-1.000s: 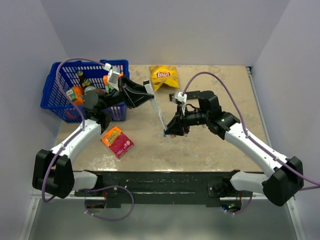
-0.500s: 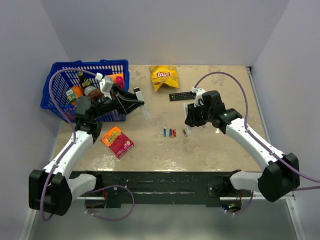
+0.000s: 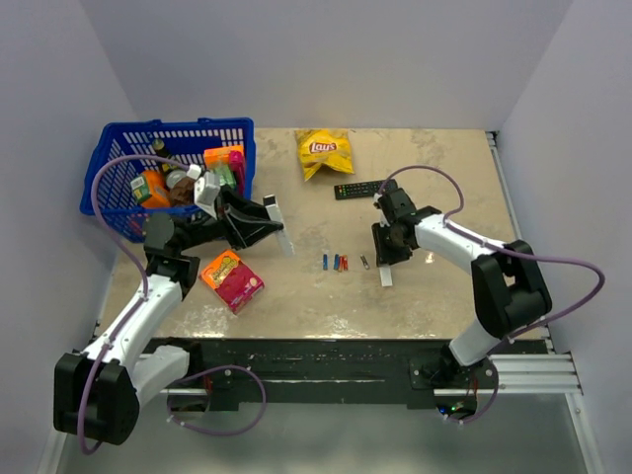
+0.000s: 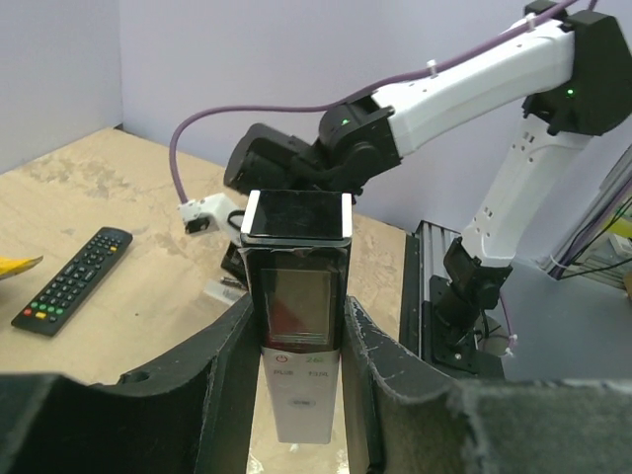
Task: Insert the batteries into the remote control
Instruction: Place the battery cover at the center of the board, then turn over the remote control, then pick up the battery from the center of the board.
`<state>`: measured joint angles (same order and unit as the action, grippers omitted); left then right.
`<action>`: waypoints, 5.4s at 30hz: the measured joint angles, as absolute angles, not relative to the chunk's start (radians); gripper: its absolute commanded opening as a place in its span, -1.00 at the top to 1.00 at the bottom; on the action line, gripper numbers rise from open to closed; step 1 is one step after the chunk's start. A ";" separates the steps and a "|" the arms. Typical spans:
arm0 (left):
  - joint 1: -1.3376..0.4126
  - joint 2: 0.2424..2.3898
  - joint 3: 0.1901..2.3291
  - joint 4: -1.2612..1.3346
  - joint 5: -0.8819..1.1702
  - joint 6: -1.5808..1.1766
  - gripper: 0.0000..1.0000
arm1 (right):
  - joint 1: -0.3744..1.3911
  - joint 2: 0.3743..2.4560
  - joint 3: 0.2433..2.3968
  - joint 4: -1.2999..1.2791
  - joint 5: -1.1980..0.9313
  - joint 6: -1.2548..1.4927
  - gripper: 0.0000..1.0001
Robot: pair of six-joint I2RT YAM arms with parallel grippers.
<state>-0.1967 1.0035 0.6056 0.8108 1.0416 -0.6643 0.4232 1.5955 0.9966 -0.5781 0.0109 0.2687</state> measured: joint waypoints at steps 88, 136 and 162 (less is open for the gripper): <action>-0.465 0.994 0.830 0.461 0.504 -0.751 -0.90 | 0.693 1.090 0.979 -0.149 -0.407 0.066 1.00; -0.719 1.102 0.820 0.223 -0.075 -0.826 0.86 | 0.781 1.031 0.977 -0.313 -0.060 0.159 -0.95; -0.328 1.128 0.656 0.389 0.767 -0.627 1.00 | 0.579 1.277 1.026 -0.533 0.129 0.405 -0.35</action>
